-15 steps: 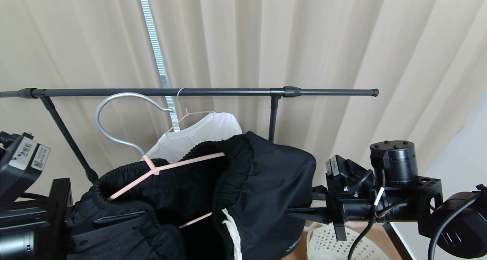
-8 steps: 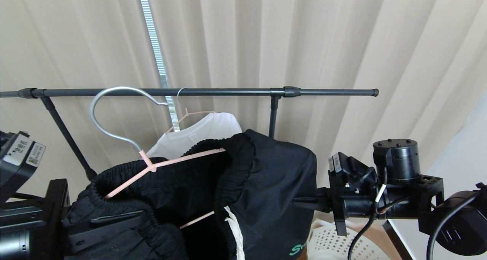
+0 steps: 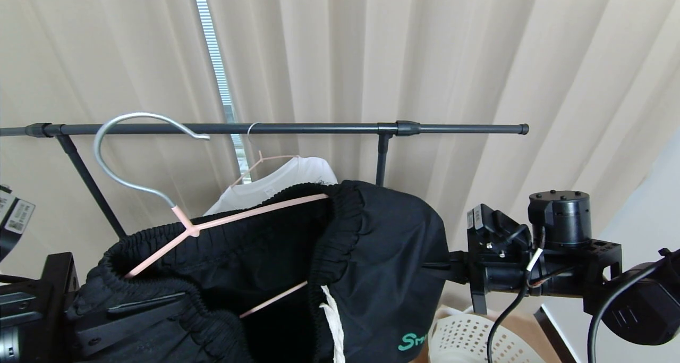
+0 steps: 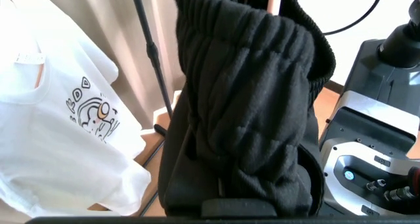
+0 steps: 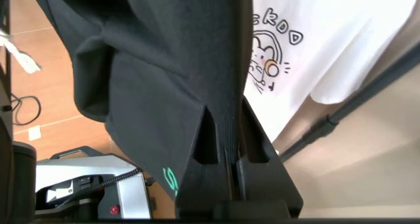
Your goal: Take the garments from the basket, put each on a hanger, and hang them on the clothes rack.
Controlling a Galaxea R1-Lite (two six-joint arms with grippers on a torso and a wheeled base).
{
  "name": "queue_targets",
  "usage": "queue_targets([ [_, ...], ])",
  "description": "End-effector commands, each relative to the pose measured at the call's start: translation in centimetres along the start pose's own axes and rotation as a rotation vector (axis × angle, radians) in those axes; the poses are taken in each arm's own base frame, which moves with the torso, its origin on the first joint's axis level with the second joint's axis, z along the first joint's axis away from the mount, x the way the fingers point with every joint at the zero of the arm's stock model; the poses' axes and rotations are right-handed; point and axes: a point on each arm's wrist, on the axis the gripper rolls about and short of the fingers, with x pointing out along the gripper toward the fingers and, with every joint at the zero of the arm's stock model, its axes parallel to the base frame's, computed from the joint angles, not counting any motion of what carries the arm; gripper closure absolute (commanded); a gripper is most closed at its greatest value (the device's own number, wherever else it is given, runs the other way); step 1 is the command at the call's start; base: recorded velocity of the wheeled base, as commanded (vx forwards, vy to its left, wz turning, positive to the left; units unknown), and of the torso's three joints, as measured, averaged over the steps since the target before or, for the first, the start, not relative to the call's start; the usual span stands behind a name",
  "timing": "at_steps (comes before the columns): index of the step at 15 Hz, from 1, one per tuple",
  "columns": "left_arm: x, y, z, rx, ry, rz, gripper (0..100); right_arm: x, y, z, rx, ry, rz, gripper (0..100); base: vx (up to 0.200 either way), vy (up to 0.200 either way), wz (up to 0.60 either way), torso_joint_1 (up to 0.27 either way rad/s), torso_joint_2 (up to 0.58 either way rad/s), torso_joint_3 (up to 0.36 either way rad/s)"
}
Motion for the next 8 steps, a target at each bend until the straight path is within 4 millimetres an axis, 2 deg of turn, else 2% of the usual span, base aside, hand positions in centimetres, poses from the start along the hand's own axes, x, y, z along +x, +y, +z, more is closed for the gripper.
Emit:
queue_targets([
  [1,-0.10,-0.06,0.02,0.003,-0.004,0.002,100,0.02,-0.36,-0.36,0.009,0.007,-0.008,100,0.000,0.000,0.00,0.000,0.00,0.000],
  [8,-0.55,-0.01,0.00,-0.016,-0.013,0.032,100,0.47,-1.13,-1.12,0.012,0.008,-0.022,100,0.000,0.000,0.00,0.000,0.00,0.000],
])
